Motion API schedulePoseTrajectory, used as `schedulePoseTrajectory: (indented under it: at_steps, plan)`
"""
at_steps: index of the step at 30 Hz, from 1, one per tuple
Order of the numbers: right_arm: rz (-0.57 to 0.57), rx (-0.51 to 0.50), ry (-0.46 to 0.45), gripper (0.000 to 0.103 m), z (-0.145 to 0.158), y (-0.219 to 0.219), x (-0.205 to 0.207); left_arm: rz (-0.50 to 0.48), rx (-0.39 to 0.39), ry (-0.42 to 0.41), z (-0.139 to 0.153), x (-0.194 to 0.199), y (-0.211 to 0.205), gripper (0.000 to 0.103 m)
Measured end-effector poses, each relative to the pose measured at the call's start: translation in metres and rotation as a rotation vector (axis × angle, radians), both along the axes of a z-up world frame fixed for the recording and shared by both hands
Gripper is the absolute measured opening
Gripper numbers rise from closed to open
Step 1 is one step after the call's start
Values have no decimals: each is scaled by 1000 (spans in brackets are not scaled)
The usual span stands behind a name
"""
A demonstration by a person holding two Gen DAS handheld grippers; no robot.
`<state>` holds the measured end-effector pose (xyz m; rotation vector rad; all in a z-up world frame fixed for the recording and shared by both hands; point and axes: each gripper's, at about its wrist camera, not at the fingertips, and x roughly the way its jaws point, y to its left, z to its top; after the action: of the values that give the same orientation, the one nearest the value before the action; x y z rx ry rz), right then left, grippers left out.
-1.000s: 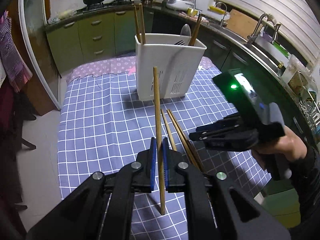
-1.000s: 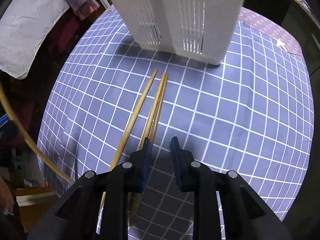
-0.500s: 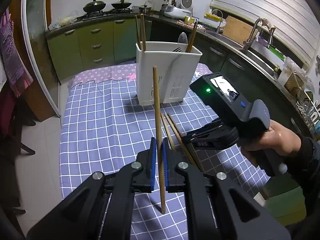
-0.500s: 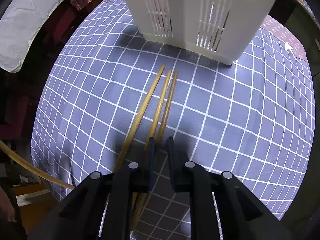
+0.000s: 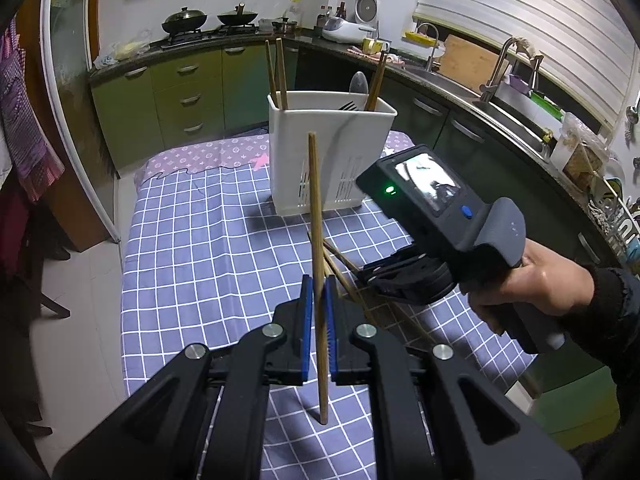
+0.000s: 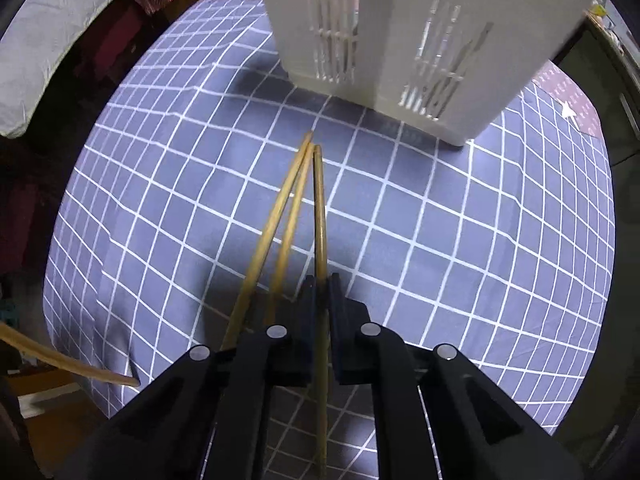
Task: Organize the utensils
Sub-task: 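Grasp a wooden chopstick with the right tool while the left tool holds its chopstick up, then carry both held chopsticks upright toward the white caddy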
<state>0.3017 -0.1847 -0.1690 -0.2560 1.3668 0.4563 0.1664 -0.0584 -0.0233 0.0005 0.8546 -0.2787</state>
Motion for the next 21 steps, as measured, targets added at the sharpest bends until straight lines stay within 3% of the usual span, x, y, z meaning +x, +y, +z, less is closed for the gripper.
schedulePoseTrajectory:
  at_steps: [7, 15, 21]
  plan:
    - [-19, 110, -78, 7, 33, -19, -17, -5, -3, -4, 1, 1, 0, 6]
    - [-62, 232, -289, 7, 92, -60, -61, -2, -2, -6, 1, 1, 0, 6]
    - [-95, 264, -379, 7, 108, -92, -86, -5, -3, -8, 2, 0, 0, 6]
